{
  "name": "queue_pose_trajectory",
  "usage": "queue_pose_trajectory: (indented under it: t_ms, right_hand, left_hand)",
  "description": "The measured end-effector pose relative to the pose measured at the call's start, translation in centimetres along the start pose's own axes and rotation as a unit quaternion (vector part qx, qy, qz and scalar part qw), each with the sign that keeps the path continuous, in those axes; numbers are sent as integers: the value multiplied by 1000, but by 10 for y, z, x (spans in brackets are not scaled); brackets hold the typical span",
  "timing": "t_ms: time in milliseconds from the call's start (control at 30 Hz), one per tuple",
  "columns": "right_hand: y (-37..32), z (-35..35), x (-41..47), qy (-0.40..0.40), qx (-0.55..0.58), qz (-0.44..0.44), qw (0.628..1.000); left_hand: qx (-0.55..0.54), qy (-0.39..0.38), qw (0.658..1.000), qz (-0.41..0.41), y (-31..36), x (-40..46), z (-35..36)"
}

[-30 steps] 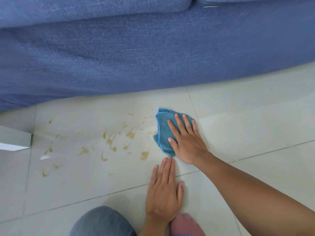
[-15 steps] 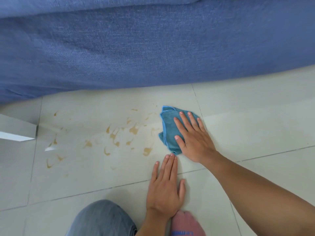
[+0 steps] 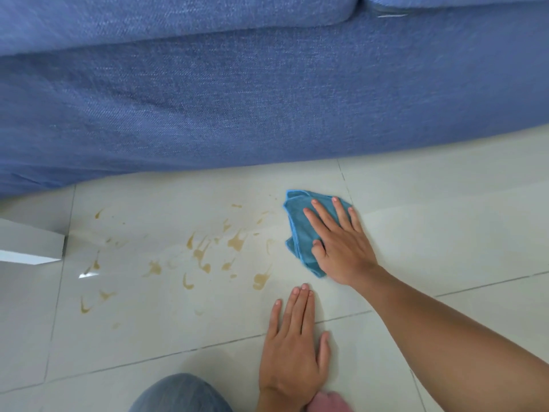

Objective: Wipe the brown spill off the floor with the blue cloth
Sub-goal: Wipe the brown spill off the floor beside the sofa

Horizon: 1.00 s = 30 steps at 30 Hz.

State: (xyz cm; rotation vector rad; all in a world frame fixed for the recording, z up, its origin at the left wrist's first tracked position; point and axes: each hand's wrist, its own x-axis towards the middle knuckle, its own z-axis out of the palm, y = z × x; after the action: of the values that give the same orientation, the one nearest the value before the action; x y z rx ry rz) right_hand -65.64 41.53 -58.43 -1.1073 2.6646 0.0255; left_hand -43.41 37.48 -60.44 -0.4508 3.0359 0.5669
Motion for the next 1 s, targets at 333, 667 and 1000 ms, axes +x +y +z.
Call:
queue_pose_trajectory:
  t_ms: [333, 667, 1000]
  right_hand:
    - [-27, -5, 17, -24, 5, -37, 999]
    - [-33, -5, 21, -16, 26, 15, 999]
    - [-33, -10, 36, -30, 29, 90, 995]
  left_hand:
    - [-3, -34, 999, -12, 1, 2, -8]
    - [-15, -42, 999, -10, 1, 0, -7]
    - [-16, -34, 999, -6, 0, 1, -7]
